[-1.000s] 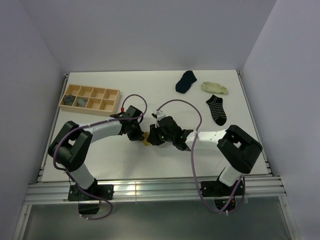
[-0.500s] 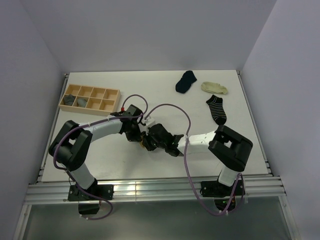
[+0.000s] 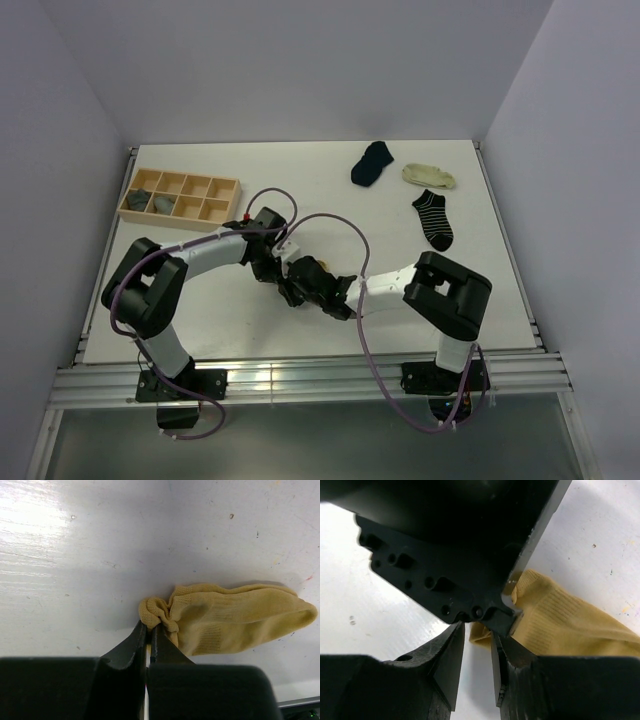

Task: Roll the socks
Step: Roll the sock at the center of the board.

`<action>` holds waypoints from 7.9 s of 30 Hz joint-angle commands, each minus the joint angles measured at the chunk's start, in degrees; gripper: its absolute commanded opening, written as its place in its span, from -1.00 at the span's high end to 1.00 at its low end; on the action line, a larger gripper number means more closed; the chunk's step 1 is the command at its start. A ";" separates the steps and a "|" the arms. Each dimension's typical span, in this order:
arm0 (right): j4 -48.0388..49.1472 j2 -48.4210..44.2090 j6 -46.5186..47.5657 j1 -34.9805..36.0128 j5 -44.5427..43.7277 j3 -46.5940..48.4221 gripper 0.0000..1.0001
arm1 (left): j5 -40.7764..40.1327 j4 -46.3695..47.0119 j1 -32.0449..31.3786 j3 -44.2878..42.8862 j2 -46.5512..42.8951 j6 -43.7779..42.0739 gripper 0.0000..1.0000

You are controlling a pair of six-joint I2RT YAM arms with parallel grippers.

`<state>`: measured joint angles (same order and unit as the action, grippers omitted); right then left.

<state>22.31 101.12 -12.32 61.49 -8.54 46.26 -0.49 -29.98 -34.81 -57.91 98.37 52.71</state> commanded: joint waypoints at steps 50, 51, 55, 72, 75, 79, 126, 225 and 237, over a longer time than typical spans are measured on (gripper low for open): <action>35.16 12.69 -42.16 -21.93 50.81 -14.79 1.00 | -1.18 13.18 2.20 20.03 -23.22 9.34 -0.32; 36.57 13.92 -43.22 -22.38 51.25 -15.58 1.00 | -0.92 13.45 1.50 20.38 -23.31 9.69 -0.32; 38.96 15.33 -46.22 -24.23 51.08 -16.47 1.00 | -0.04 14.07 -0.52 20.56 -22.96 11.01 -0.33; 34.38 16.92 -45.51 -24.67 48.35 -15.76 1.00 | 0.76 15.39 -4.13 17.84 -14.36 13.30 -0.25; 34.30 17.18 -45.25 -24.67 48.09 -15.76 1.00 | 0.76 14.60 -4.57 16.69 -12.59 13.12 -0.16; 33.94 16.92 -44.55 -24.67 47.48 -15.76 1.00 | 0.76 13.10 -5.09 15.29 -10.66 12.68 0.03; -3.93 -5.67 -4.82 -2.34 2.82 -5.48 0.37 | 1.11 -6.23 -5.62 -3.61 4.02 7.58 0.99; 17.78 10.95 -35.42 -26.87 49.06 -12.42 0.93 | 0.76 27.52 -7.38 21.53 -10.49 2.05 0.42; -4.96 -8.55 -19.26 -23.53 29.95 -10.14 0.22 | -1.88 12.85 -7.47 10.55 -4.51 1.44 0.99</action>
<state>28.01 99.04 -40.56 36.01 34.37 34.61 0.97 -6.79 -41.95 -44.77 91.77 56.29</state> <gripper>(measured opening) 0.359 0.039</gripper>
